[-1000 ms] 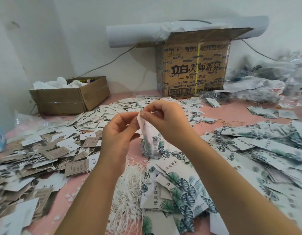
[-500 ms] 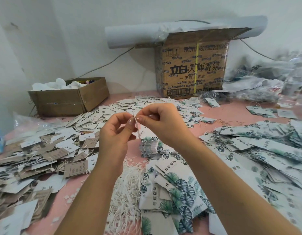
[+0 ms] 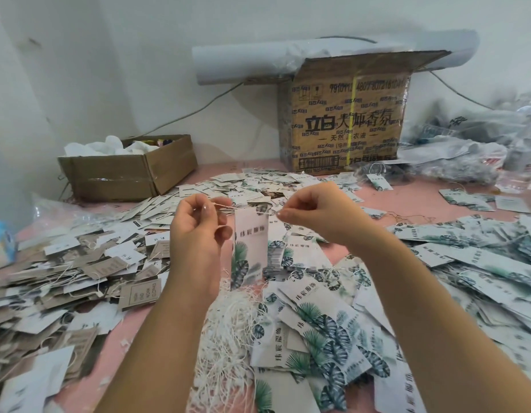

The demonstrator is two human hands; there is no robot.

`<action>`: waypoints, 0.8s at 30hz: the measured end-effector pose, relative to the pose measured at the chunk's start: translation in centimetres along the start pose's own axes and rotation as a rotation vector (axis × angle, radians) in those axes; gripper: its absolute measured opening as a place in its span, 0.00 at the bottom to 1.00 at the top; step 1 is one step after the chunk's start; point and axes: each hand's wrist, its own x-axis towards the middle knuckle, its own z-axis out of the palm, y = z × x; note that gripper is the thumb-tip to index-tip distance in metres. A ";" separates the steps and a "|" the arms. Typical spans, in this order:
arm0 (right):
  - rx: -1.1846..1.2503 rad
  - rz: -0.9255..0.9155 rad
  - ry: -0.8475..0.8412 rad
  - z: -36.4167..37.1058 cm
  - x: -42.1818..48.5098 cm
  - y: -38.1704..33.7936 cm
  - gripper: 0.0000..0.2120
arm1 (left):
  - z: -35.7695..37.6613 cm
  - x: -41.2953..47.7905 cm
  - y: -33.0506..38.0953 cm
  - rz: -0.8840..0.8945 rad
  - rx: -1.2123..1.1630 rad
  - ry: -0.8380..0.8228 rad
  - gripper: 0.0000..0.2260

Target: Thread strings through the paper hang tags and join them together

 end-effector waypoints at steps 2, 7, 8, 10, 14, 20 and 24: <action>0.028 0.036 0.013 -0.9 0.0 0.6 0.07 | -0.1 0.1 0.1 -0.019 -0.059 0.019 0.10; 0.068 0.069 0.014 -1.9 0.0 1.4 0.06 | 0.0 0.0 -0.2 -0.035 -0.058 0.049 0.10; 0.074 0.074 0.019 -2.0 0.0 1.5 0.06 | 0.0 0.0 -0.2 -0.026 -0.050 0.056 0.09; 0.079 0.089 0.048 -2.3 0.0 1.7 0.06 | -0.2 0.1 -0.2 -0.016 -0.047 0.069 0.08; 0.125 0.102 0.137 -3.1 -0.1 2.2 0.07 | -0.6 0.3 -0.3 -0.023 -0.039 0.103 0.07; 0.240 0.064 0.207 -3.2 0.1 2.4 0.07 | -0.6 0.3 -0.7 -0.027 0.045 0.065 0.10; 0.266 -0.047 0.179 -2.2 0.0 0.9 0.10 | -0.2 -0.1 -0.8 -0.034 0.179 -0.120 0.09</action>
